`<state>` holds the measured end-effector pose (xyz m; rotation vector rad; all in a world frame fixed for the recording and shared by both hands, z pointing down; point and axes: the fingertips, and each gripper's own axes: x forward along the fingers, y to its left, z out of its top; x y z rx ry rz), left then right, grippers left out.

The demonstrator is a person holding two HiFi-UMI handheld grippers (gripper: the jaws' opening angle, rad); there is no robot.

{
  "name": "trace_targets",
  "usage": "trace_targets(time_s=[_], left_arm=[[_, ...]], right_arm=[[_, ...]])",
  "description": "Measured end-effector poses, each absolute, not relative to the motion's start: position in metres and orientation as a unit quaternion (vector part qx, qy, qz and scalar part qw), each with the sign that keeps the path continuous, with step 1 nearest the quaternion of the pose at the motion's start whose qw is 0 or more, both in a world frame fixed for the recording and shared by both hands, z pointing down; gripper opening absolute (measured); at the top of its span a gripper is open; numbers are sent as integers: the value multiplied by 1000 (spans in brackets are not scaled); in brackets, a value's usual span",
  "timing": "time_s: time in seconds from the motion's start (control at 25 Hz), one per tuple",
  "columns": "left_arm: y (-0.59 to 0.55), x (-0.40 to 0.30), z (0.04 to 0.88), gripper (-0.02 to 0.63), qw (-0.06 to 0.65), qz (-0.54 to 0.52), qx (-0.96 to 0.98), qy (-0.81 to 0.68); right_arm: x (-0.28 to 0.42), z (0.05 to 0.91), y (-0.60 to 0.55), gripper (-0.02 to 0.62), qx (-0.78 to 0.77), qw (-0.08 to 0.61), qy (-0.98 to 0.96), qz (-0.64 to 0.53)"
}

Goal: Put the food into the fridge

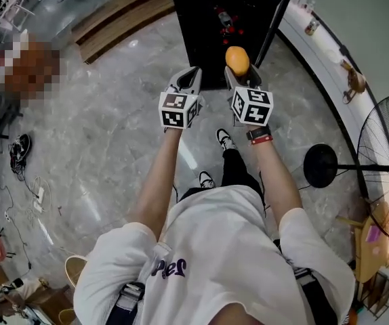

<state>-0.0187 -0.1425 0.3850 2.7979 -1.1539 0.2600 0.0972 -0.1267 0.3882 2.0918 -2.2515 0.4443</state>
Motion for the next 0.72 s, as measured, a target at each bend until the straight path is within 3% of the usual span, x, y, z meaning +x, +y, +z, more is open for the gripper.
trace_targets(time_s=[0.72], left_arm=[[-242, -5, 456, 18, 64, 108, 909, -398]], right_arm=[[109, 476, -246, 301, 633, 60, -745, 200]])
